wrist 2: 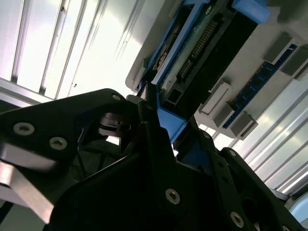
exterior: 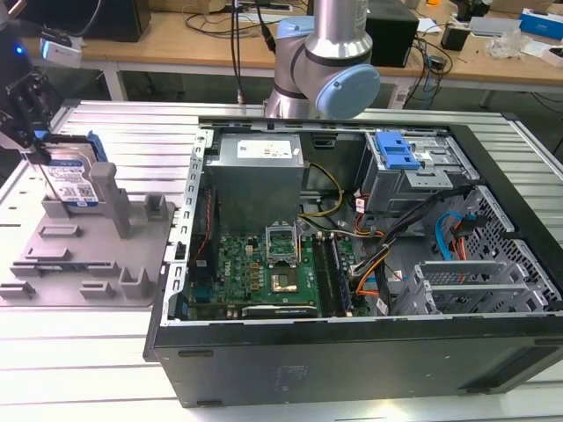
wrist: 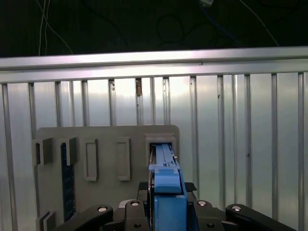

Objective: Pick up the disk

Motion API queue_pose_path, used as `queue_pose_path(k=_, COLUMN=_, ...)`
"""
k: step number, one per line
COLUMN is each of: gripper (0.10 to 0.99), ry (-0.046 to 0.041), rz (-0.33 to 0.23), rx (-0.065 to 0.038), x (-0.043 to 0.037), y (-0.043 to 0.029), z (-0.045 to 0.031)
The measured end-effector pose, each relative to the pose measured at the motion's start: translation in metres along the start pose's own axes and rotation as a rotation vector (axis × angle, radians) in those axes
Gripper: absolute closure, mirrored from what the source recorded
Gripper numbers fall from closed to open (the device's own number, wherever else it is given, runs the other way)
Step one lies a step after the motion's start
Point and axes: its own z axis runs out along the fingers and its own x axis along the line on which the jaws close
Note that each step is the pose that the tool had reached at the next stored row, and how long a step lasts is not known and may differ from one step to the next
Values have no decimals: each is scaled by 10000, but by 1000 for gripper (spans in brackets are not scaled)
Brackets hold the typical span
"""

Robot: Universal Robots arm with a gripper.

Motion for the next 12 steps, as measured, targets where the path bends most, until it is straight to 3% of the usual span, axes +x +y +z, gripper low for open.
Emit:
queue_pose_path(k=5, gripper=722, ry=-2, rz=0, rx=0, x=2, y=-2, z=-63)
queue_pose_path(k=12, gripper=722, ry=-2, rz=0, rx=-1, x=9, y=-9, z=-359)
